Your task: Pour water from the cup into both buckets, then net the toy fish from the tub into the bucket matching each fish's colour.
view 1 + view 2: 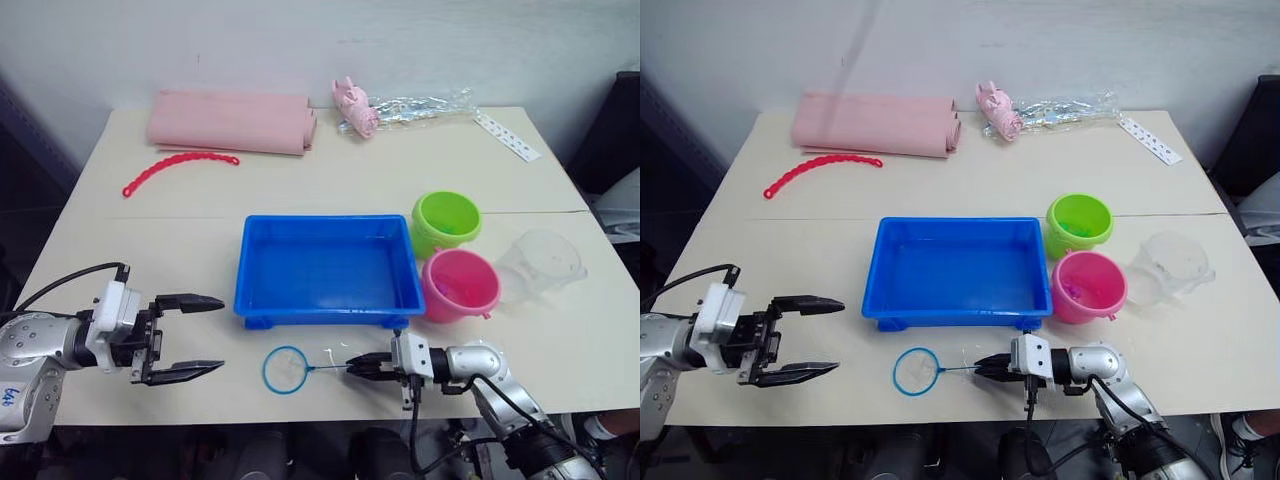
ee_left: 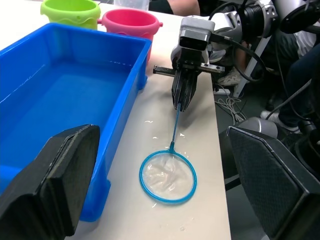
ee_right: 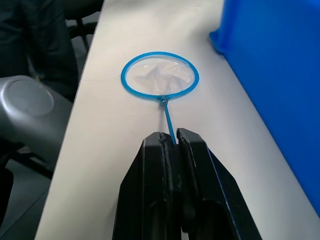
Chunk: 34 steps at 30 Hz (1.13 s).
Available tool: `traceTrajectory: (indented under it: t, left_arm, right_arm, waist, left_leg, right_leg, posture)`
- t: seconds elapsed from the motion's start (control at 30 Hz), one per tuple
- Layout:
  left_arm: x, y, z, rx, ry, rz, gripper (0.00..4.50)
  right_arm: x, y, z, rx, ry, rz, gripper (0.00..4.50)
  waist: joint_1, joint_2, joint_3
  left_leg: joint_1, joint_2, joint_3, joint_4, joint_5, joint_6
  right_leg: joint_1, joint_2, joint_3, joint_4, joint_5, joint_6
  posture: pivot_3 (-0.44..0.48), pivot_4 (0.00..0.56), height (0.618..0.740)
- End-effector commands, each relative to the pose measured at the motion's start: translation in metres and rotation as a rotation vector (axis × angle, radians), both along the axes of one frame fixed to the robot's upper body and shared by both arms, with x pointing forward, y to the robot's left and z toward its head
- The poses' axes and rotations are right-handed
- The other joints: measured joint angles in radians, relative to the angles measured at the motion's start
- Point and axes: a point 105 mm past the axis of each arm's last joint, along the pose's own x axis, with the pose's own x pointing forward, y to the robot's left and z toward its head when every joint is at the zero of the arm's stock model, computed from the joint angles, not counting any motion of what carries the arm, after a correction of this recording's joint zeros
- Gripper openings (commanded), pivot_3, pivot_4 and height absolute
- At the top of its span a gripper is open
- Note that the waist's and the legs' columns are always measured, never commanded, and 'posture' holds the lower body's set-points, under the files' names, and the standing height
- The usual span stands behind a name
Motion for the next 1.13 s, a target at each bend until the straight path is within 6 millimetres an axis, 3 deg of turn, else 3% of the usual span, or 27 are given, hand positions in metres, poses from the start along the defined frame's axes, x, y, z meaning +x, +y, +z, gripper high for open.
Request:
traceTrajectory:
  t: [0.03, 0.07, 0.13, 0.33, 0.47, 0.67, 0.8, 0.93, 1.13]
  left_arm:
    - [0.0, 0.0, 0.005, 0.011, -0.015, -0.019, 4.47]
    - [0.001, 0.0, 0.005, 0.012, -0.015, -0.019, 4.5]
    - [0.002, 0.002, 0.005, 0.016, -0.013, -0.016, 4.5]
    - [0.003, 0.011, 0.004, -0.008, 0.008, 0.045, 4.5]
    - [-0.004, 0.023, -0.007, 0.013, 0.128, 0.135, 4.5]
    - [-0.005, 0.057, -0.02, 0.122, 0.041, 0.348, 4.5]
    - [-0.007, 0.086, -0.03, 0.226, 0.011, 0.469, 4.5]
    - [-0.008, 0.093, -0.044, 0.261, 0.026, 0.491, 4.5]
    - [0.0, 0.094, -0.042, 0.243, -0.035, 0.487, 4.5]
  right_arm:
    - [-0.001, 0.001, 0.006, 0.027, 0.003, 0.018, 0.0]
    - [-0.002, 0.0, 0.007, 0.031, -0.001, 0.022, 0.84]
    - [-0.005, -0.003, 0.011, 0.036, 0.003, 0.037, 1.54]
    - [-0.008, -0.03, 0.028, -0.003, -0.022, 0.021, 4.43]
    - [-0.02, -0.057, 0.049, -0.029, -0.012, 0.027, 4.43]
    - [-0.041, -0.099, 0.091, -0.065, 0.009, -0.043, 4.43]
    - [-0.038, -0.131, 0.131, -0.053, -0.082, -0.238, 4.43]
    - [-0.037, -0.151, 0.136, -0.135, -0.136, -0.294, 4.43]
    - [-0.026, -0.156, 0.148, -0.111, -0.193, -0.348, 4.43]
  waist:
    - [0.0, 0.0, 0.0]
    - [0.0, 0.0, 0.0]
    - [0.0, 0.0, 0.0]
    - [0.001, 0.0, 0.0]
    - [0.001, 0.0, 0.0]
    - [0.003, 0.0, 0.0]
    - [0.003, 0.0, 0.0]
    - [0.003, -0.001, -0.001]
    - [0.003, -0.001, -0.001]
  left_leg:
    - [0.0, 0.0, 0.0, 0.0, 0.0, 0.0]
    - [0.0, 0.0, 0.0, 0.0, 0.0, 0.0]
    - [0.0, 0.0, 0.0, 0.0, 0.0, 0.0]
    - [0.0, 0.0, 0.0, 0.0, 0.0, 0.0]
    - [0.0, 0.0, 0.0, 0.0, -0.001, 0.001]
    - [0.0, 0.0, 0.0, 0.0, -0.001, 0.001]
    - [0.0, 0.0, 0.001, 0.0, -0.001, 0.002]
    - [0.0, 0.0, 0.001, 0.0, -0.002, 0.002]
    - [0.0, 0.0, 0.001, 0.0, -0.003, 0.003]
  right_leg:
    - [0.0, 0.0, 0.0, 0.0, 0.0, 0.0]
    - [0.0, 0.0, 0.0, 0.0, 0.0, 0.0]
    - [0.0, 0.0, 0.0, 0.0, 0.0, 0.0]
    - [0.0, 0.0, 0.0, 0.0, 0.0, 0.0]
    - [0.0, 0.0, 0.0, -0.001, 0.0, 0.0]
    - [0.001, -0.001, 0.0, -0.002, 0.0, 0.0]
    - [0.002, -0.001, 0.0, -0.002, 0.0, 0.0]
    - [0.002, -0.001, 0.0, -0.002, 0.0, 0.0]
    - [0.001, -0.001, 0.0, -0.002, 0.0, 0.0]
  posture:
    - [0.0, 0.15, 0.74]
    - [0.0, 0.15, 0.74]
    - [0.0, 0.15, 0.74]
    - [0.0, 0.15, 0.74]
    - [0.0, 0.15, 0.74]
    - [0.0, 0.15, 0.74]
    - [0.0, 0.15, 0.74]
    - [0.0, 0.15, 0.74]
    - [0.0, 0.15, 0.74]
